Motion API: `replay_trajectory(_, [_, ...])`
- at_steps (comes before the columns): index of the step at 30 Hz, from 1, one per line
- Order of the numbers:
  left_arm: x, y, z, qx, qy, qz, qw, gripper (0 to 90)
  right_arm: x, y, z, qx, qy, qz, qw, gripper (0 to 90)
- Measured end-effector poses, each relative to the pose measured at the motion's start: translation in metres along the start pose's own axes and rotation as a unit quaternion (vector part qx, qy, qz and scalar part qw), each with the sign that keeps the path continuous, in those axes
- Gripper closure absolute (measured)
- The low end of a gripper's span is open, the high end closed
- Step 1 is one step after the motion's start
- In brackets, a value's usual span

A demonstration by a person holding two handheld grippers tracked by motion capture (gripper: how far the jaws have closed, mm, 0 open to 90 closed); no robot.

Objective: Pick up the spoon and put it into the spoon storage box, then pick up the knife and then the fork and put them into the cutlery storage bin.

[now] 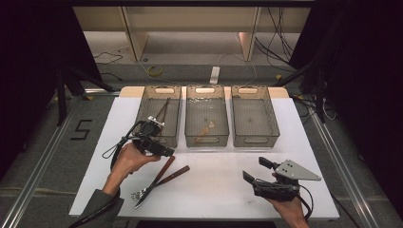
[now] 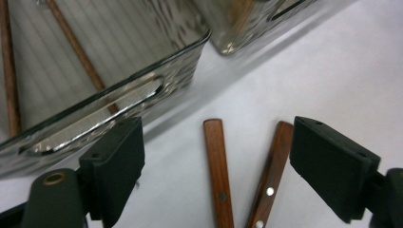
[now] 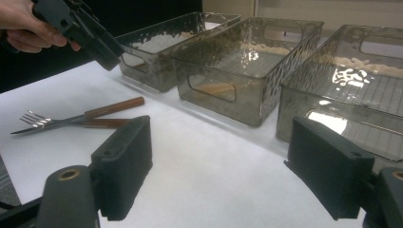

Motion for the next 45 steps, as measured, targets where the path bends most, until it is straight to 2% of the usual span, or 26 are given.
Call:
replay_trajectory(5, [-0.004, -0.008, -0.003, -0.023, 0.008, 0.007, 0.9997, 20.5, 0.0, 0.0, 0.0, 0.0, 0.0, 0.001, 1.0, 23.4])
replay_trajectory(18, [-0.004, -0.02, -0.01, -0.055, 0.008, 0.006, 0.9984, 21.8, 0.0, 0.0, 0.0, 0.001, 0.0, 0.0, 1.0, 23.4])
replay_trajectory(24, [-0.004, -0.028, -0.015, -0.071, 0.003, 0.007, 0.9975, 27.3, 0.0, 0.0, -0.001, 0.0, 0.0, 0.003, 1.0, 23.4])
replay_trajectory(28, [-0.005, -0.032, -0.016, -0.086, 0.009, 0.001, 0.9963, 32.4, 0.0, 0.0, -0.001, -0.001, -0.001, 0.002, 1.0, 23.4])
replay_trajectory(30, [-0.004, -0.035, -0.017, -0.09, 0.003, 0.0, 0.9959, 36.9, -0.001, 0.0, -0.001, 0.0, 0.0, 0.004, 1.0, 23.4])
replay_trajectory(36, [0.004, -0.039, -0.021, -0.103, -0.012, -0.01, 0.9946, 42.0, -0.003, 0.0, -0.003, -0.003, -0.001, 0.008, 1.0, 23.4])
replay_trajectory(45, [0.016, -0.048, -0.023, -0.107, -0.017, -0.015, 0.994, 47.2, -0.001, 0.0, -0.003, -0.002, -0.004, 0.009, 1.0, 23.4])
Point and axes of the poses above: each handheld gripper's, and its own axes: z roughly backward along the jaws, y roughly out of its top, x roughly to its right, the point moved 7 cm from there along -z, roughly forward along the jaws, and after that the axes turned 11 degrees about -z, right-handed, at the moved point
